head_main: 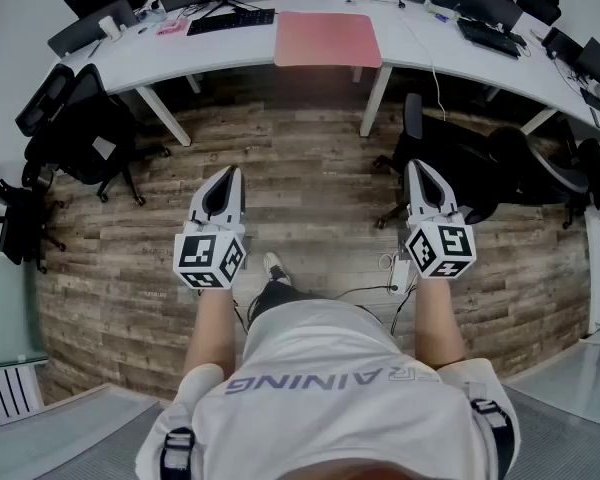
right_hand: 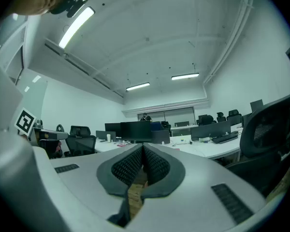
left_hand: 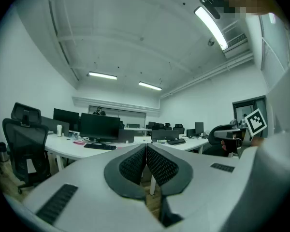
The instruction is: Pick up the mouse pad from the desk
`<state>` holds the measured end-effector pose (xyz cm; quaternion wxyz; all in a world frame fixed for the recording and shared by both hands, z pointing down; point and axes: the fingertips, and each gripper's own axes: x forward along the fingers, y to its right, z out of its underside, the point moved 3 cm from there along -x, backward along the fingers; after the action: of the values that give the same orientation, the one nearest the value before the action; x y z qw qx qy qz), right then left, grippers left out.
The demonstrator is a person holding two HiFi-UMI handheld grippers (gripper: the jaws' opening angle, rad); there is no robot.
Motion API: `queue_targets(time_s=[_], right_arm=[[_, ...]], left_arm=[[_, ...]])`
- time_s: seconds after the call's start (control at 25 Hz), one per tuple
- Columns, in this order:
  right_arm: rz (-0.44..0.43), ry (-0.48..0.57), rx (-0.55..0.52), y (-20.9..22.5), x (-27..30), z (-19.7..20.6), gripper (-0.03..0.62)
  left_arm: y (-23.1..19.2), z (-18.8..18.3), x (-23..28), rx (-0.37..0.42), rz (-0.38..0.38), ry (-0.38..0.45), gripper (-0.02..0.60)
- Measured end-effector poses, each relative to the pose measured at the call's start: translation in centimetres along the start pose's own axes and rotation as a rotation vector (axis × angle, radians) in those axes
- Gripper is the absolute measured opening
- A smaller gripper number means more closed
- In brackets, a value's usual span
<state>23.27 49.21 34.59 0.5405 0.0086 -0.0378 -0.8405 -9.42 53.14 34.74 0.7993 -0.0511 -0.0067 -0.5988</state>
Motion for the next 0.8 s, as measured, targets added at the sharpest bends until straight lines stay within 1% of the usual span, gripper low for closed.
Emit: queue_targets(time_s=[0.52, 0.8], right_arm=[[0.012, -0.024, 0.002, 0.5, 3.2, 1.1, 0.021], [-0.005, -0.017, 0.028, -0.3, 7.1, 0.9, 0.021]], left_arm=[[-1.7, 0.6, 2.9, -0.011, 0.024, -0.020, 0.032], [-5.2, 0.3, 5.9, -0.033, 0.019, -0.026, 0.032]])
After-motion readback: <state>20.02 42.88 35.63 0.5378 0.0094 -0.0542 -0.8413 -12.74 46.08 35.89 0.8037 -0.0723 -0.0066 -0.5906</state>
